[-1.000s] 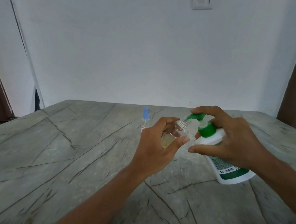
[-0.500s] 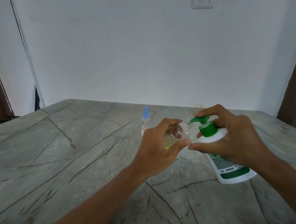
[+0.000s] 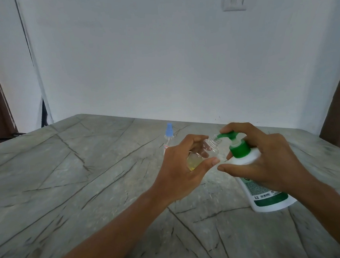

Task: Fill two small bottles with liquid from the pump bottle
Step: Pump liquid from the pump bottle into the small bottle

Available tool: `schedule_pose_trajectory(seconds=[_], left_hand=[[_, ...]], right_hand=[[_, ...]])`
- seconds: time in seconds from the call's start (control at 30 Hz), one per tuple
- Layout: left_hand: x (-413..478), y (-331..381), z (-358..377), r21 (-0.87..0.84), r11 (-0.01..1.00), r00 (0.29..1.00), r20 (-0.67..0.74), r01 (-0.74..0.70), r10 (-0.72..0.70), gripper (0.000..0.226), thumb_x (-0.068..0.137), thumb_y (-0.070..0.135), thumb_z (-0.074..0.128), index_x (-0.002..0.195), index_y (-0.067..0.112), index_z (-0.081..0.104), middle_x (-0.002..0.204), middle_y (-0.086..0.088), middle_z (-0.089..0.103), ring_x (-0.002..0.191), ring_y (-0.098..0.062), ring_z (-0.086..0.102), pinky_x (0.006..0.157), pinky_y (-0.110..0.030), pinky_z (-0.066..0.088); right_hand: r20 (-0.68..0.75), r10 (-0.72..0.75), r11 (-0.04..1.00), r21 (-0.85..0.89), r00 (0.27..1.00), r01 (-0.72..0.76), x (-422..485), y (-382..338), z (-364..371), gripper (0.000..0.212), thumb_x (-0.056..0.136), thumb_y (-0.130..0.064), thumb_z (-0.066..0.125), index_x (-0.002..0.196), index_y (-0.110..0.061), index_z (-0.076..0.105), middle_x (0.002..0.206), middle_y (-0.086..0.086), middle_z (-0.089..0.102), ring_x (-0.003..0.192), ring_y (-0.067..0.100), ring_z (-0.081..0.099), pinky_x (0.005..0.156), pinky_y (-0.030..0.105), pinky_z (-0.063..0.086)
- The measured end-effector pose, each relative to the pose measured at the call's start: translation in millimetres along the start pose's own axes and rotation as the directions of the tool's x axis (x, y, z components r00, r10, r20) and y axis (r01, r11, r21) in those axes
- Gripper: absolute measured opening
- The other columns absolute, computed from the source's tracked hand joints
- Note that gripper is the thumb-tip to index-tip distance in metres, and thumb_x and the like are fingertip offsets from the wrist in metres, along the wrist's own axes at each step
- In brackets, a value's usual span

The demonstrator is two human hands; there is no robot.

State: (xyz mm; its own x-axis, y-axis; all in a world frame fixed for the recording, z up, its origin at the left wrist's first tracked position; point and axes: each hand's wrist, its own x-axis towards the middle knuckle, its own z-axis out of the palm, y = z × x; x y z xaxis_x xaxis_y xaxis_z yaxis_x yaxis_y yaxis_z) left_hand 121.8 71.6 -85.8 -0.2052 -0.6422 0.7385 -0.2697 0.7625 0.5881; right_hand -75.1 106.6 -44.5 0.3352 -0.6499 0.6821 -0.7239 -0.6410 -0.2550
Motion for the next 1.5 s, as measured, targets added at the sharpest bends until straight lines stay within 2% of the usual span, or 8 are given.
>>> schedule_pose_trajectory(seconds=[0.17,0.3,0.53,0.73,0.9,1.1,1.33,1.5], left_hand=[[-1.2,-1.3,1.6,0.01,1.0,1.0,0.01,-0.013,0.012,0.049,0.079,0.033,0.076,0.121,0.012,0.06,0.106,0.008,0.07,0.095,0.001,0.065,0.082,-0.016,0.053],[-1.6,-0.5,2.0,0.024,0.999,1.0,0.022,-0.023,0.022,0.048,0.08,0.032,0.076,0.121,0.011,0.06,0.105,0.007,0.07,0.095,-0.001,0.065,0.082,-0.018,0.054],[0.3,1.2,-0.5,0.01,1.0,1.0,-0.001,-0.002,0.002,0.048,0.079,0.036,0.074,0.121,0.017,0.059,0.104,0.017,0.066,0.094,0.005,0.064,0.079,-0.009,0.05],[0.4,1.3,0.1,0.01,1.0,1.0,0.003,-0.006,0.006,0.049,0.079,0.037,0.073,0.122,0.016,0.058,0.108,0.012,0.068,0.095,0.004,0.065,0.08,-0.012,0.052],[-0.2,1.1,0.0,0.01,1.0,1.0,0.001,-0.011,0.011,0.049,0.079,0.035,0.074,0.121,0.016,0.059,0.105,0.013,0.068,0.094,0.005,0.064,0.078,-0.009,0.05],[-1.3,-0.3,1.4,0.029,0.999,0.999,0.026,-0.022,0.022,0.048,0.08,0.032,0.075,0.121,0.012,0.06,0.107,0.007,0.069,0.096,0.002,0.064,0.08,-0.012,0.052],[0.6,0.0,-1.2,0.015,1.0,1.0,0.004,0.002,-0.002,0.047,0.079,0.032,0.076,0.12,0.017,0.059,0.103,0.02,0.065,0.094,0.006,0.064,0.079,-0.008,0.049],[1.3,-0.7,-0.8,0.016,1.0,1.0,0.011,0.006,-0.006,0.049,0.079,0.035,0.075,0.122,0.018,0.058,0.104,0.021,0.065,0.094,0.007,0.063,0.078,-0.007,0.048]], right_hand=[[-0.013,-0.012,1.0,-0.024,1.0,0.011,-0.8,0.4,-1.3,0.066,0.059,-0.05,0.084,0.116,-0.041,0.053,0.086,-0.025,0.068,0.075,-0.006,0.066,0.061,0.002,0.047],[-0.035,-0.03,0.999,-0.024,0.999,0.029,-0.7,-1.6,-1.2,0.064,0.059,-0.047,0.087,0.114,-0.034,0.057,0.086,-0.028,0.066,0.075,-0.006,0.066,0.063,0.002,0.047],[0.002,0.027,0.999,0.027,1.0,-0.027,-2.5,-0.8,1.3,0.08,0.057,-0.055,0.08,0.125,-0.051,0.037,0.088,-0.037,0.056,0.081,-0.019,0.06,0.063,-0.004,0.041],[0.003,0.025,0.999,0.032,1.0,-0.025,-1.8,-3.0,-0.4,0.069,0.057,-0.058,0.076,0.115,-0.053,0.039,0.084,-0.039,0.054,0.076,-0.021,0.059,0.057,-0.004,0.04],[-0.014,0.014,1.0,0.017,1.0,-0.014,0.2,-4.3,-0.4,0.07,0.058,-0.05,0.083,0.114,-0.05,0.041,0.084,-0.036,0.057,0.073,-0.017,0.062,0.053,-0.002,0.042],[-0.037,0.025,1.0,0.01,0.999,-0.025,0.1,-2.5,-0.8,0.064,0.056,-0.054,0.083,0.107,-0.049,0.044,0.08,-0.026,0.066,0.071,-0.009,0.065,0.054,0.001,0.045],[0.024,0.023,1.0,0.008,0.999,-0.024,0.7,-0.9,0.5,0.075,0.058,-0.061,0.075,0.123,-0.055,0.037,0.086,-0.032,0.061,0.079,-0.015,0.061,0.061,-0.002,0.042],[0.025,0.013,1.0,0.001,1.0,-0.013,1.3,-0.5,0.9,0.068,0.059,-0.062,0.073,0.119,-0.054,0.041,0.084,-0.028,0.065,0.077,-0.011,0.063,0.06,0.0,0.044]])
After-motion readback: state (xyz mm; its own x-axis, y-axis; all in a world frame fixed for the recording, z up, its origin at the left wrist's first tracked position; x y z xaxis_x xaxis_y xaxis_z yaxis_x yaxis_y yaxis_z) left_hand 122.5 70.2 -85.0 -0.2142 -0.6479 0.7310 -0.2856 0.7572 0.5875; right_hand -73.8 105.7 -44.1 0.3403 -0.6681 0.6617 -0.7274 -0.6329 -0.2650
